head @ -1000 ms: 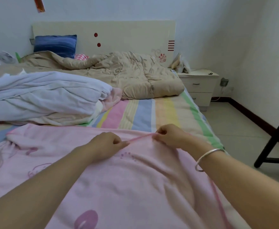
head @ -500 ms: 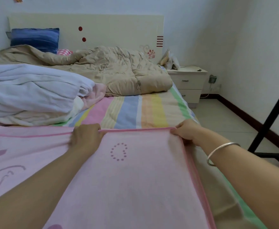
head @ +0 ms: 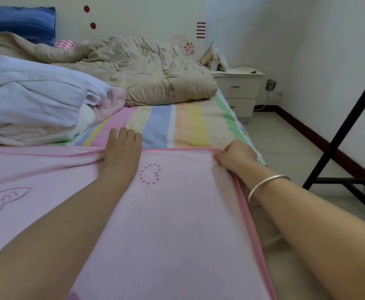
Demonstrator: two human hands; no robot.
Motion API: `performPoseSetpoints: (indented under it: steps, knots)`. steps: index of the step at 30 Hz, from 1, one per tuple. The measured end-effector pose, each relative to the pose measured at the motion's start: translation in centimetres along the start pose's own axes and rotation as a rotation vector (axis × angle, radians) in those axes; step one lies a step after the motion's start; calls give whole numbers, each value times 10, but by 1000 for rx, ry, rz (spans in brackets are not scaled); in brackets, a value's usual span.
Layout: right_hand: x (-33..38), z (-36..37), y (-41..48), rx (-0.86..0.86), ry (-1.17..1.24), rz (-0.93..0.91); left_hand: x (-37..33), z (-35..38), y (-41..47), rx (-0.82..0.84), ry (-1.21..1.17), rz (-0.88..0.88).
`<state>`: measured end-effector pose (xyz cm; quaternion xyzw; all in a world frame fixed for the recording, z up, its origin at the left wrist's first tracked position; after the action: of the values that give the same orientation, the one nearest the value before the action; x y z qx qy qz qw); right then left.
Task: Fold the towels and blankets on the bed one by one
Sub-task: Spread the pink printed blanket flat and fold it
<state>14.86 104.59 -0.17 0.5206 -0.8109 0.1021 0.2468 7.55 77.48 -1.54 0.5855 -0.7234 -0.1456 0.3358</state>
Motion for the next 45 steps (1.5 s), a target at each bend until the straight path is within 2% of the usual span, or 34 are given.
performPoseSetpoints:
  steps: [3, 5, 10, 14, 17, 20, 23, 25, 27, 29, 32, 37, 39, 41, 43, 45]
  knots:
    - [-1, -20, -23, 98, 254, 37, -4, -29, -18, 14, -223, -93]
    - [-5, -32, -53, 119, 311, 24, -13, -62, -41, 47, -426, -135]
    - [-5, -52, -134, 74, 128, -88, -43, -178, -135, 220, -863, -17]
    - [-3, -49, -169, 39, 20, -163, -51, -234, -205, 478, -995, 110]
    - [-6, -55, -184, -147, -111, -201, -55, -260, -239, 590, -906, 250]
    - [-6, -60, -194, -203, -135, -199, -45, -272, -252, 610, -801, 306]
    - [20, -50, -228, -58, -154, -415, -14, -270, -253, 570, -736, 192]
    - [35, -37, -261, 127, -195, -583, 18, -259, -250, 545, -703, 59]
    - [23, -23, -283, 322, -335, -638, 46, -248, -249, 515, -693, -53]
    - [14, -18, -287, 361, -417, -542, 78, -241, -251, 507, -680, -126]
    - [46, -13, -277, 268, -382, -433, 121, -226, -256, 552, -633, -213]
    - [149, 52, -290, 395, -215, -617, 193, -185, -256, 563, -595, -270]
    - [169, 80, -283, 328, -266, -578, 225, -162, -250, 575, -589, -286]
    - [186, 90, -269, 173, -342, -417, 253, -140, -242, 576, -557, -311]
    - [213, 95, -251, 110, -352, -306, 280, -114, -228, 572, -528, -344]
    - [251, 105, -234, 100, -336, -356, 305, -86, -212, 564, -510, -368]
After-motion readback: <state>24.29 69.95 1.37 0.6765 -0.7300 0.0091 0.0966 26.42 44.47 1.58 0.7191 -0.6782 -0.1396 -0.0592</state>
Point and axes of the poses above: each hand's wrist, its own y-axis towards the middle knuckle, its own z-axis out of the palm, x = y × z, the point moved 2 cm from there along y, towards the middle knuckle, and after that the axes turned 8 degrees about -z, right-handed, at the moved point
